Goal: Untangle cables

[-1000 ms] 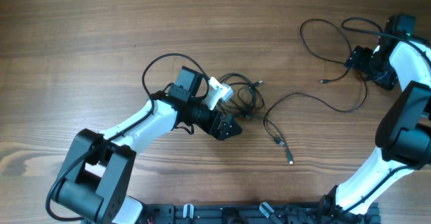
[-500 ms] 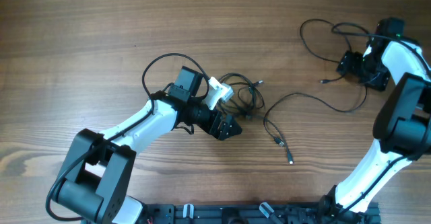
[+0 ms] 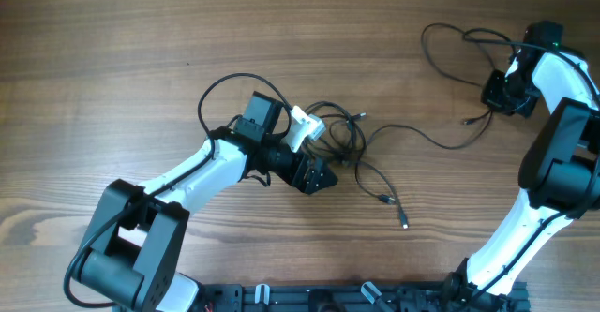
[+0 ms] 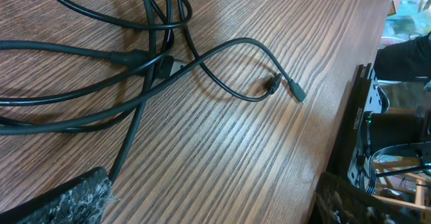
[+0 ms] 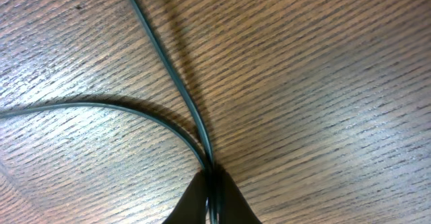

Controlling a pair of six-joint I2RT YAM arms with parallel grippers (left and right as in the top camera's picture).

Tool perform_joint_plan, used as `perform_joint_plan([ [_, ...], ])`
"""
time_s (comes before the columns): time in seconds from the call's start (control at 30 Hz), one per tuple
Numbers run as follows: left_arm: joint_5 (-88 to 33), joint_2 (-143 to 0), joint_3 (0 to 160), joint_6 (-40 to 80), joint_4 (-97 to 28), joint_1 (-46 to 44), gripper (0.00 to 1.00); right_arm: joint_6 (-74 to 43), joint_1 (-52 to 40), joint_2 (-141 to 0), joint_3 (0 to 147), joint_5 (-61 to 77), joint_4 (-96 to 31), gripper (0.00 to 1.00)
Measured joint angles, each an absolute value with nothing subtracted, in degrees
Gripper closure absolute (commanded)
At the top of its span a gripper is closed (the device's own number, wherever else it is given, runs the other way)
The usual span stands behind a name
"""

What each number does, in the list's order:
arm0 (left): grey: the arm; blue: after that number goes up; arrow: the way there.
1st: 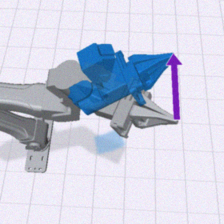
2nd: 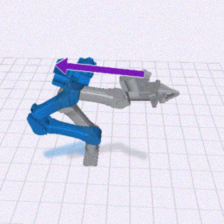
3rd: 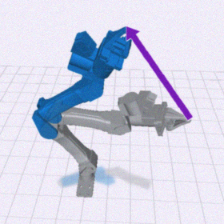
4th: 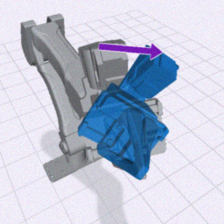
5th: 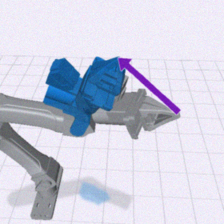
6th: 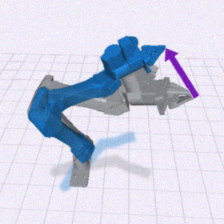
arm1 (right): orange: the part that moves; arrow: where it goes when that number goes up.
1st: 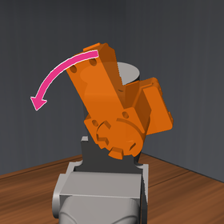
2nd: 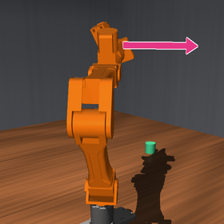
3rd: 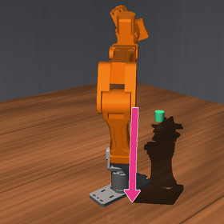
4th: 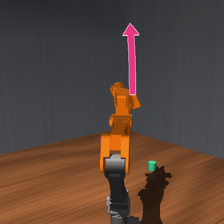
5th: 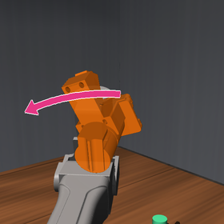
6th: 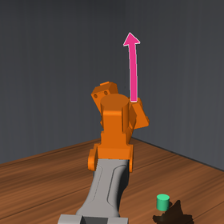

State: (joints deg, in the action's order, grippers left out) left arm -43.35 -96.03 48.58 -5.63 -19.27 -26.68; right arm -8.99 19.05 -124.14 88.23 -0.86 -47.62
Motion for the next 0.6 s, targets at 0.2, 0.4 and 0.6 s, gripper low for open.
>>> perform_joint_plan([
  [0.2, -43.4, -96.0, 48.6, -5.6, -19.3, -26.7, 0.00, -9.1, 19.1, -124.1, 88.2, -0.5, -47.8, 0.96],
  [0.4, -43.4, -96.0, 48.6, -5.6, -19.1, -26.7, 0.00, -10.9, 19.1, -123.2, 89.3, 2.4, -54.3, 0.96],
  [0.6, -43.4, -96.0, 48.6, -5.6, -18.7, -26.7, 0.00, -11.3, 18.9, -110.3, 98.4, 2.9, -61.0, 0.96],
])
